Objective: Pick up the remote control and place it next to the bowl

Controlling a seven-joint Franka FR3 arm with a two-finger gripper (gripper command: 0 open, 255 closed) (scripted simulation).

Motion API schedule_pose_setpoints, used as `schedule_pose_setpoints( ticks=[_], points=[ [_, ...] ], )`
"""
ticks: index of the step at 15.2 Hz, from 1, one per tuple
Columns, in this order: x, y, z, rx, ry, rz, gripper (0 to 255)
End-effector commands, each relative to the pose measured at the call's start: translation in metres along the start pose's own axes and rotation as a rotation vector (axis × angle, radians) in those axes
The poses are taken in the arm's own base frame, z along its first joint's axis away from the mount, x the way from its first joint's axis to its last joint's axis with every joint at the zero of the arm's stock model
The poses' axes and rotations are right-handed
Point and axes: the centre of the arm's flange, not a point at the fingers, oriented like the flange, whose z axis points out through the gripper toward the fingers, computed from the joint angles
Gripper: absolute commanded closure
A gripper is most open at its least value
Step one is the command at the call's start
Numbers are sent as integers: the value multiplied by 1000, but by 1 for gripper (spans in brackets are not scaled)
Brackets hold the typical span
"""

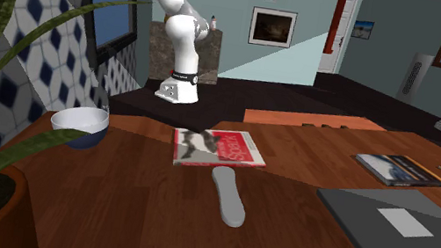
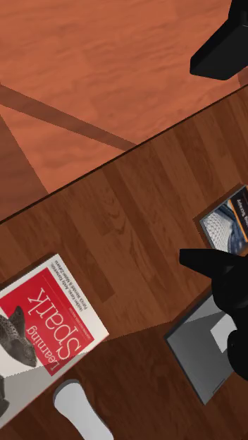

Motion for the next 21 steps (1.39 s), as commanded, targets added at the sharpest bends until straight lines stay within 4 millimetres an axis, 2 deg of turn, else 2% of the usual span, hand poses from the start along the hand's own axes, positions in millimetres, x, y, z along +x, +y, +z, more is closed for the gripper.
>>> schedule_pose_setpoints(
  ticks=[1,11,21],
  points=[
    [0,0,0,0,0,0,0],
    [51,85,86,-26,-27,171,0],
    [85,179,171,-51,-54,342,0]
  ],
)
